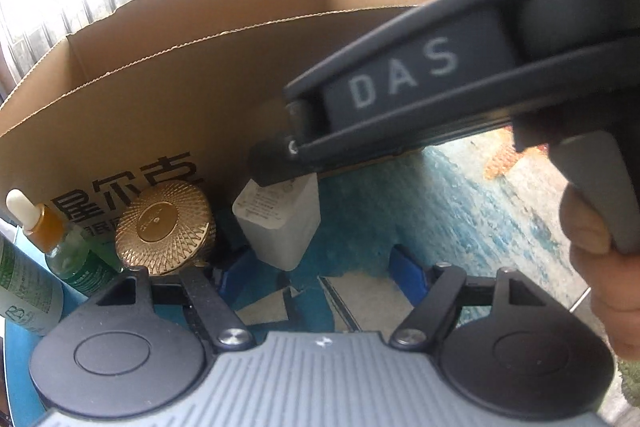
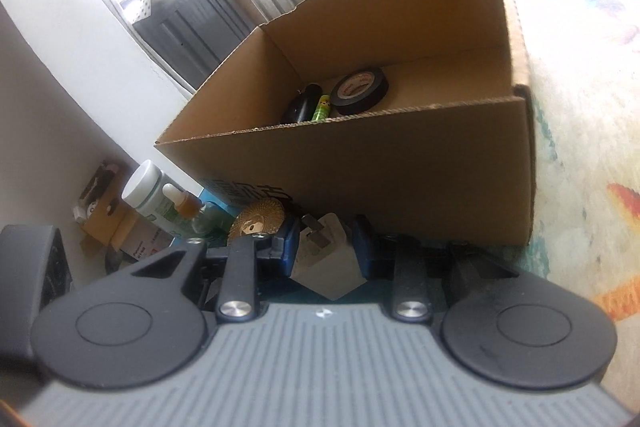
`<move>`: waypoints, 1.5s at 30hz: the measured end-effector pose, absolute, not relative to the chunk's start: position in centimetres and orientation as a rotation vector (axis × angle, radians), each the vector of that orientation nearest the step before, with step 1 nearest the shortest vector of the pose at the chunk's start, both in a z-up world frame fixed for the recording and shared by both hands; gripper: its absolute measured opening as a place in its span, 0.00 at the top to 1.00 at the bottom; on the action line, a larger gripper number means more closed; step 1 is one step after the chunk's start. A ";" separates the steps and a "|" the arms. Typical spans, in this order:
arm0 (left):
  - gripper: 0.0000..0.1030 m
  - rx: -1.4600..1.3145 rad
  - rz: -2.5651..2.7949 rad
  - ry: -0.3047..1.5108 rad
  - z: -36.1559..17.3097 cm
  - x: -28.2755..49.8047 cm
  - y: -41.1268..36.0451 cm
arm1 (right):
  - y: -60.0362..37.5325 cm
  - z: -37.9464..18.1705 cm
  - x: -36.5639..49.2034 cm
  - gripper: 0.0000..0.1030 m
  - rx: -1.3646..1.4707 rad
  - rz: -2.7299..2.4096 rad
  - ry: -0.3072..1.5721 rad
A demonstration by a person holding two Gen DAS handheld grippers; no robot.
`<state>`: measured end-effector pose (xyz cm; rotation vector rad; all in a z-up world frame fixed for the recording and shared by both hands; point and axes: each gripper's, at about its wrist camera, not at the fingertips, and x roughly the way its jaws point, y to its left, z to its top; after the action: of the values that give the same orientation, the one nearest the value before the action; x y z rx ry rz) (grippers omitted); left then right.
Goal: Organize rigid objects
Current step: 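Grasp the white plug charger with the right tool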
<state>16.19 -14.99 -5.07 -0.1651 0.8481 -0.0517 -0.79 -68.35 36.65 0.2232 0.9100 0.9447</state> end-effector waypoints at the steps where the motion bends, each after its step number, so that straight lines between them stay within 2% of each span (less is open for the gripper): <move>1: 0.27 -0.168 -0.057 0.850 -5.0 16.2 -15.1 | -68.6 36.6 -0.9 0.73 0.224 0.946 0.911; 7: 0.27 -0.170 -0.121 0.858 -4.7 15.2 -16.2 | -70.4 36.6 -1.5 0.73 0.245 0.920 0.918; 10: 0.32 -0.187 -0.189 0.851 -4.2 14.8 -16.8 | -71.7 36.4 -2.1 0.73 0.279 0.911 0.932; 17: 0.32 -0.141 -0.245 0.826 -3.5 13.1 -18.4 | -74.3 36.4 -3.6 0.72 0.303 0.849 0.935; 24: 0.32 -0.163 -0.193 0.810 -3.3 11.4 -16.6 | -76.5 36.8 -3.3 0.71 0.366 0.797 0.919; 45: 0.32 -0.062 -0.079 0.817 -4.0 17.2 -15.5 | -72.0 36.1 -0.6 0.69 0.342 0.913 0.959</move>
<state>17.18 -15.46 -3.98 -0.0617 0.8172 -0.0786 -0.57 -71.99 36.10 0.3423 0.9595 0.9131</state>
